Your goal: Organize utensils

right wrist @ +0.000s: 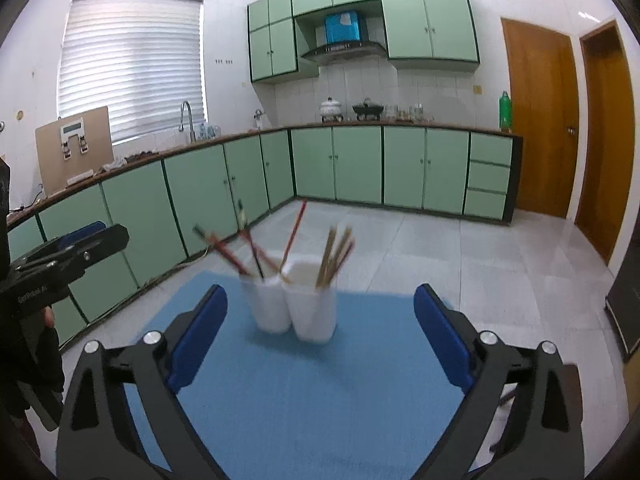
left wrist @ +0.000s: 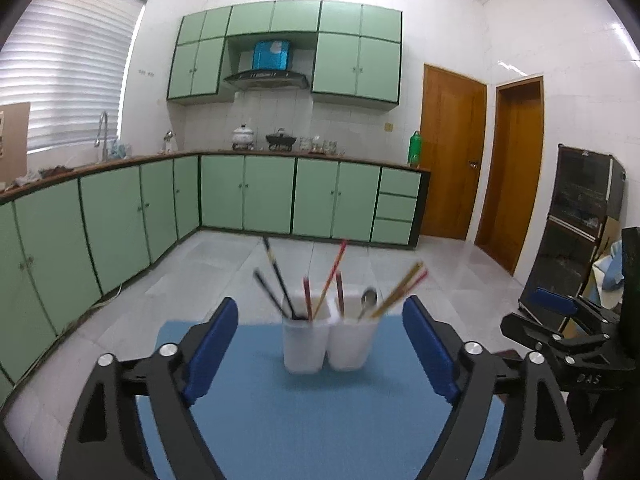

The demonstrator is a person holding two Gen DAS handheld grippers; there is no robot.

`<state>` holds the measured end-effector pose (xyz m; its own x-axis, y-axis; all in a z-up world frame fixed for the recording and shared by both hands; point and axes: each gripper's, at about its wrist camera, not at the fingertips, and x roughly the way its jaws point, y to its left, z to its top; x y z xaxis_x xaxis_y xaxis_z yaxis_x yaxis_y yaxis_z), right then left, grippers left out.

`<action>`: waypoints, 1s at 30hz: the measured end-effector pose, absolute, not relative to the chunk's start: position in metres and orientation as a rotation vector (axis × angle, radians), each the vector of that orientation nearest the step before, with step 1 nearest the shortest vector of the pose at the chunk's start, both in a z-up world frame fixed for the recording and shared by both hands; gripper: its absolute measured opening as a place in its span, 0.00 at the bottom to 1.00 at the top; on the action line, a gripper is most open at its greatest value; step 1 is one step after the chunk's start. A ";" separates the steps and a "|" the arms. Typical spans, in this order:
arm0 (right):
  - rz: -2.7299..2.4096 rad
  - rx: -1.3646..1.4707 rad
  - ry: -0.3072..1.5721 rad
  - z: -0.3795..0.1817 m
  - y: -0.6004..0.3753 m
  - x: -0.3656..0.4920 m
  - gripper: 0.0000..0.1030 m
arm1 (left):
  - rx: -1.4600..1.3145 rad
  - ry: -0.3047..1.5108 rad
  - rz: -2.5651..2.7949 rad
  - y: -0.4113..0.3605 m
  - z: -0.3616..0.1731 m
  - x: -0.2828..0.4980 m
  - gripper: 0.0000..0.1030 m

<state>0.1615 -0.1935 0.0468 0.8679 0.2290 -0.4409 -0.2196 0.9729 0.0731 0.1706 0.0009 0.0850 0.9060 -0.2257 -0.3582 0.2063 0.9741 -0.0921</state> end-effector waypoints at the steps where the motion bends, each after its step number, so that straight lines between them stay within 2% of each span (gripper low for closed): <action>1: 0.239 0.022 0.476 0.042 -0.192 0.156 0.93 | -0.053 0.387 -0.220 0.001 0.080 0.164 0.85; 3: 0.242 0.018 0.491 0.036 -0.188 0.145 0.94 | -0.046 0.400 -0.218 -0.001 0.073 0.152 0.91; 8: 0.277 0.046 0.513 0.030 -0.181 0.123 0.94 | 0.000 0.425 -0.213 -0.008 0.061 0.124 0.94; 30: 0.313 -0.013 0.466 0.038 -0.164 0.062 0.95 | 0.008 0.398 -0.194 -0.009 0.057 0.054 0.94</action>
<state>0.0621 -0.1636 0.0376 0.8466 0.2942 -0.4434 -0.3000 0.9521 0.0590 0.0541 -0.0094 0.0571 0.9034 -0.1862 -0.3862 0.1895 0.9814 -0.0300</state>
